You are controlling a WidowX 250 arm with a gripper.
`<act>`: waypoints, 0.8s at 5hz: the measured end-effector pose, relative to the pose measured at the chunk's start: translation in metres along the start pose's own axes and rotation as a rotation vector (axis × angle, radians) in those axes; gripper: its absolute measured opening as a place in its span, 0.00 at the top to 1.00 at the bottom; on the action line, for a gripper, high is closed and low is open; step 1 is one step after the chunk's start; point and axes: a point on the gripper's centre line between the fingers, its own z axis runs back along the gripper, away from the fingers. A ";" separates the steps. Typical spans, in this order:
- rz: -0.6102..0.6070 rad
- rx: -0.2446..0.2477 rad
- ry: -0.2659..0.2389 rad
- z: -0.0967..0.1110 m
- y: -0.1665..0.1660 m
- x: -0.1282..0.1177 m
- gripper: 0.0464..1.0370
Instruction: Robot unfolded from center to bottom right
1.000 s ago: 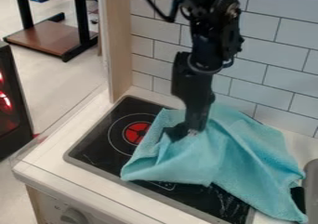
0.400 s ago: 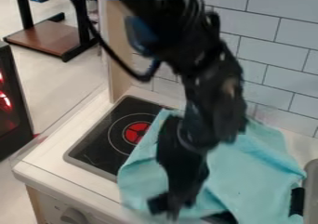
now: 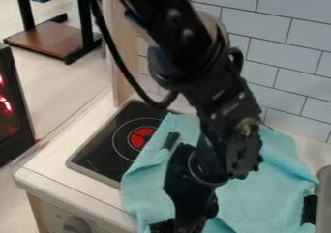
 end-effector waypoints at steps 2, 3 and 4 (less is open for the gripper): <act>0.023 0.011 0.030 0.015 -0.003 0.001 0.22; 0.016 0.010 0.053 0.026 -0.006 0.002 0.02; 0.042 -0.017 0.092 0.044 -0.015 0.006 0.03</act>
